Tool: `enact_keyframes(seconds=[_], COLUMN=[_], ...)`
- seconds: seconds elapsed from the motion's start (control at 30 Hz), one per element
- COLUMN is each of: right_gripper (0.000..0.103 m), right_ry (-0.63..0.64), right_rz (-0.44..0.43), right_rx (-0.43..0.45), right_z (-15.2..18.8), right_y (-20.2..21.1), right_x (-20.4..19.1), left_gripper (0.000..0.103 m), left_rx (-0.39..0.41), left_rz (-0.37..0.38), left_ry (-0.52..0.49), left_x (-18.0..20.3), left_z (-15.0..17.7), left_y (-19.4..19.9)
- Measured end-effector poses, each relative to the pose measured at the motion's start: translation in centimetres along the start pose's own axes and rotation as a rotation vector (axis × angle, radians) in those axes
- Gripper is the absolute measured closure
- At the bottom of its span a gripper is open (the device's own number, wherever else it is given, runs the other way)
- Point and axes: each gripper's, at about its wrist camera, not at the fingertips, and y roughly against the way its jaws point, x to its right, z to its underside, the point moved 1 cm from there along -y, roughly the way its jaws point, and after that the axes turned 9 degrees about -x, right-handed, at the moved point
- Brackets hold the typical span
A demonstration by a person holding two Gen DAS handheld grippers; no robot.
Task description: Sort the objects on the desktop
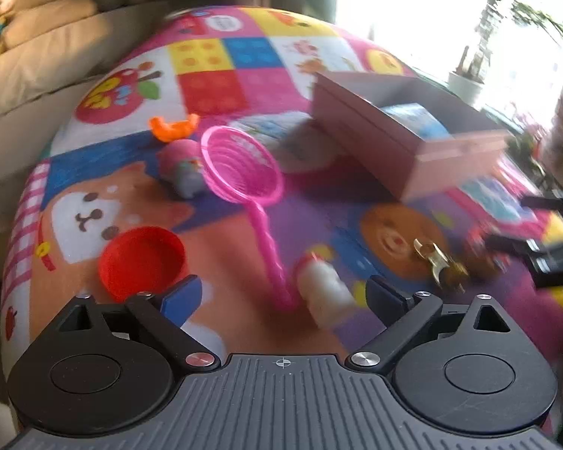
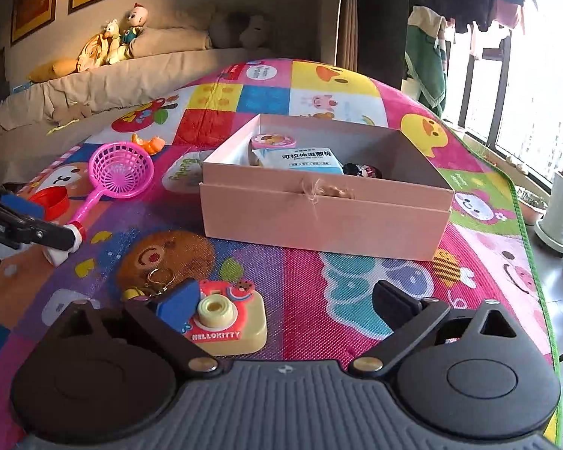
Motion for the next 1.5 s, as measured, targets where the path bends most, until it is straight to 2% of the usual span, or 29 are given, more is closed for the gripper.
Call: enact_keyframes(seconds=[0.07,0.17,0.27,0.33,0.4,0.5,0.6,0.7,0.83,1.03,1.1,1.17,1.27,1.4,1.43,1.5], right_gripper=[0.000,0.000,0.000,0.000,0.000,0.000,0.000,0.000,0.000,0.000,0.000,0.000,0.000,0.000,0.000,0.000], right_ry=[-0.010,-0.012,-0.014,-0.016,-0.019,-0.022,-0.026,-0.027,-0.029,-0.025,0.004,0.052,0.126,0.199,0.196,0.184], right_rz=[-0.006,-0.008,-0.010,-0.011,-0.013,-0.015,-0.019,-0.018,-0.021,-0.026,-0.048,-0.125,-0.187,-0.149,-0.143,-0.130], right_rx=[-0.006,-0.006,-0.007,-0.008,-0.008,-0.009,-0.011,-0.011,-0.012,-0.014,-0.016,-0.039,-0.051,0.013,0.020,0.025], right_z=[0.1,0.2,0.2,0.1,0.2,0.2,0.2,0.2,0.2,0.1,0.1,0.2,0.5,0.2,0.0,-0.3], right_y=[-0.1,0.0,0.0,0.0,0.0,0.0,0.1,0.0,0.0,0.0,0.3,0.7,1.8,3.2,3.3,3.3], right_x=[0.1,0.2,0.3,0.3,0.3,0.3,0.4,0.4,0.5,0.4,0.1,-0.6,-2.2,-3.8,-3.7,-3.8], left_gripper=[0.004,0.004,0.004,0.004,0.004,0.004,0.005,0.015,0.017,0.024,0.024,0.024,0.022,0.022,0.022,0.022], left_rx=[-0.013,-0.023,-0.011,-0.001,0.014,0.034,0.035,0.023,0.022,0.018,0.017,0.015,0.017,0.037,0.039,0.045], left_rz=[-0.043,-0.167,-0.287,-0.328,-0.267,-0.101,-0.053,-0.008,-0.070,-0.100,-0.115,-0.142,-0.229,-0.410,-0.412,-0.328], left_ry=[-0.042,-0.084,-0.077,-0.047,0.013,0.080,0.076,0.065,-0.003,0.016,0.013,-0.002,-0.002,0.018,0.040,0.108], left_x=[0.8,1.1,0.2,-0.4,-1.0,-0.7,0.7,2.2,3.8,3.1,2.8,2.3,0.6,-1.8,-2.2,-2.9], left_z=[0.7,1.5,1.4,1.1,1.0,1.1,1.2,1.2,1.2,0.9,0.8,1.0,1.4,1.9,2.0,2.2], left_y=[0.1,-0.2,-0.2,0.1,0.8,1.7,1.4,0.6,-0.5,-1.0,-0.9,-0.7,-0.4,0.3,0.6,1.7])
